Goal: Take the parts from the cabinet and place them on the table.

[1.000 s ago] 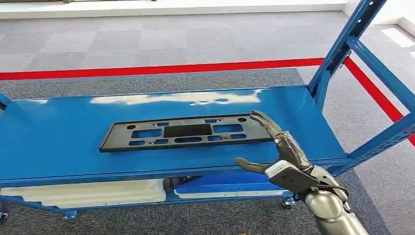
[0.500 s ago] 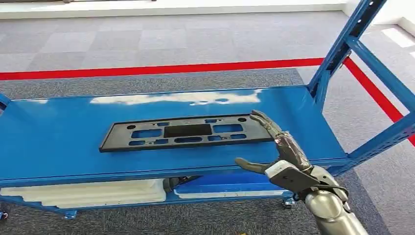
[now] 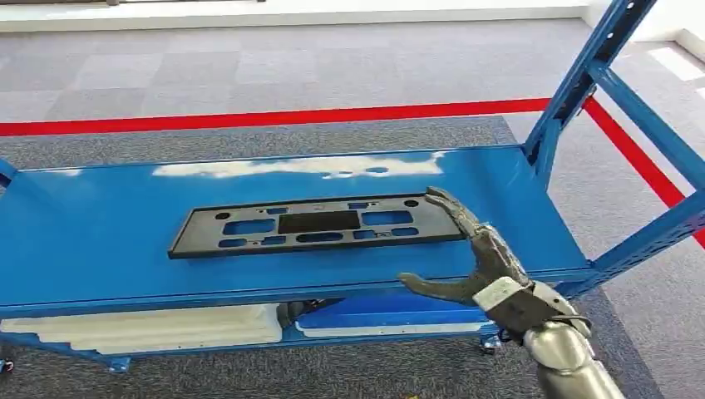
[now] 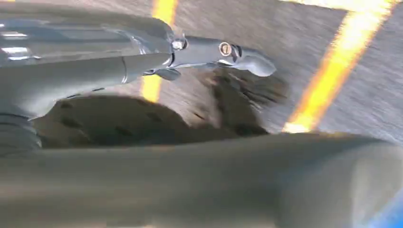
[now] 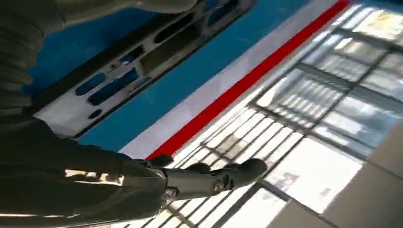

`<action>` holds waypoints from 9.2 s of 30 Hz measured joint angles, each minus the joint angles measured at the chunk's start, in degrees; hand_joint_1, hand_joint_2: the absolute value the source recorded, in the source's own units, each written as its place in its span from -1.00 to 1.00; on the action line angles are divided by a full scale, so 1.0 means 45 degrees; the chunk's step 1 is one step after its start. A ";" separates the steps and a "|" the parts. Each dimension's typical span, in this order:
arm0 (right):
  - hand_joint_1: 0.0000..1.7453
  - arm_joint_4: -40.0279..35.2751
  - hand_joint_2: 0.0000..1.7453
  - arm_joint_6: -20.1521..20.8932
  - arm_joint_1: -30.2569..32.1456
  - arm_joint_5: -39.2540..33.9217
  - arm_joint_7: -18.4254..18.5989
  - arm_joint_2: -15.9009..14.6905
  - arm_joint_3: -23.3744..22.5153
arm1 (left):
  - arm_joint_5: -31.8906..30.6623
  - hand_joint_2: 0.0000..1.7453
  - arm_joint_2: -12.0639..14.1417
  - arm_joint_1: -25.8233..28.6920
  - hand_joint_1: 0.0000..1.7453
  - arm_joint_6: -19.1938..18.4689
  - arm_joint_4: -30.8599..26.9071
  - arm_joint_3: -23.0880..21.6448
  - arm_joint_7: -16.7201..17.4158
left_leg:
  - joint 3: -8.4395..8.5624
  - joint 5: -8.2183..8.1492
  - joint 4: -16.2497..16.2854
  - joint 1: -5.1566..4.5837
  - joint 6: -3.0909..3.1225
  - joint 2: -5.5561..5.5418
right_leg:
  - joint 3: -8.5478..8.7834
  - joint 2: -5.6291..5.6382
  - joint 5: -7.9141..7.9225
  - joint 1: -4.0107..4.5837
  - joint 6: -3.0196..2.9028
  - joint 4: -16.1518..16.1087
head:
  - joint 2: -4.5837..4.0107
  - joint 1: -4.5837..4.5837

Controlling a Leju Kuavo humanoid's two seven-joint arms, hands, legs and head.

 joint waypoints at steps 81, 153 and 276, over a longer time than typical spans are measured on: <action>-1.00 0.5990 -1.00 -0.2760 -0.3143 0.5850 0.3717 -0.1327 0.2265 | -0.1219 -1.00 0.0214 0.0107 -1.00 -0.0399 0.0024 -0.0729 0.0640 | 0.0014 0.0001 0.0001 -0.0004 0.0000 -0.0004 | 0.0018 0.0001 0.0002 -0.0004 -0.0001 0.0000 | 0.0000 0.0000; 1.00 0.9167 1.00 -0.5242 -0.4669 1.2207 0.5529 -0.2342 0.3663 | -0.1447 -1.00 0.0218 0.0071 -1.00 -0.0506 0.0102 -0.1030 0.0257 | 0.0141 -0.0003 0.0004 -0.0005 -0.0001 -0.0004 | 0.0134 0.0003 0.0000 -0.0004 -0.0001 -0.0008 | -0.0005 0.0000; 1.00 -0.0601 1.00 0.1505 -0.0235 -0.4467 0.0647 -0.1924 0.0127 | 0.0093 1.00 0.0218 -0.0002 -1.00 -0.1613 0.0117 0.0039 -0.2342 | -0.0066 0.0618 -0.0571 -0.0062 0.0422 0.0251 | -0.0877 -0.0103 -0.0977 0.0114 0.0104 0.3124 | 0.0000 0.0010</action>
